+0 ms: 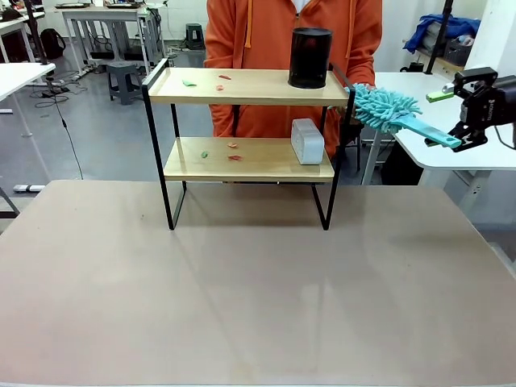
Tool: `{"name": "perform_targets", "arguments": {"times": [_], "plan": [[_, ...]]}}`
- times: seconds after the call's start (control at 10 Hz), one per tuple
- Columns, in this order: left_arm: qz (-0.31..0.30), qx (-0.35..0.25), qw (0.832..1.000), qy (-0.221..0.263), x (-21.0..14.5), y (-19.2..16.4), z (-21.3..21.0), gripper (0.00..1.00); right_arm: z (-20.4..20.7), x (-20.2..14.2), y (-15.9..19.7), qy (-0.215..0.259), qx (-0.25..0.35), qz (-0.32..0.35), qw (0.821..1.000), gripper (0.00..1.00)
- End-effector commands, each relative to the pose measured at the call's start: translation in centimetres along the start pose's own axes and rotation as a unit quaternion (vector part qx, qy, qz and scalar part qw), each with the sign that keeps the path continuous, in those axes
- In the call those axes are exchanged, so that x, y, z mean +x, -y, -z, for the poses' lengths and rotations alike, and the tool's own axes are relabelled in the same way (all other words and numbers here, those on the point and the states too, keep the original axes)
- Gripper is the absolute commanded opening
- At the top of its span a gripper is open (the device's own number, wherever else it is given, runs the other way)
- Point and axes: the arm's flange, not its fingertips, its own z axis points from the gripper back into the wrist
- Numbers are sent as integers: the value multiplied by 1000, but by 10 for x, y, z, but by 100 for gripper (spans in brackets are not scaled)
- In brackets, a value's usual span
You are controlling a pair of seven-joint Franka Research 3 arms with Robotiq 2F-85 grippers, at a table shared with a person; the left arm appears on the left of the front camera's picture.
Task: Clean the shelf.
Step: Pick up the Duster from the human.
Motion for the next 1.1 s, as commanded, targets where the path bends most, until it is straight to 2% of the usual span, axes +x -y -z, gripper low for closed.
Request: {"name": "perform_targets", "arguments": {"times": [0.0,0.1,0.2,0.3,0.4,0.5,0.6,1.0], "plan": [[11,-9,1000,7,1,1,1,100,15,0,-1,23,-14,5,1000,100],[11,-9,1000,7,1,1,1,100,16,2,1,35,-15,1,999,100],[11,-9,1000,7,1,1,1,100,17,2,1,44,-13,-6,999,41],[11,-9,1000,7,1,1,1,100,18,2,1,43,-12,-6,999,41],[11,-9,1000,7,1,1,1,100,19,2,1,43,-13,-8,999,0],[11,-9,1000,7,1,1,1,100,19,3,1,48,-14,-11,999,35],[11,-9,1000,7,1,1,1,100,18,3,1,48,-8,-11,999,0],[11,-9,1000,7,1,1,1,100,16,4,6,53,-7,-12,999,0]]}}
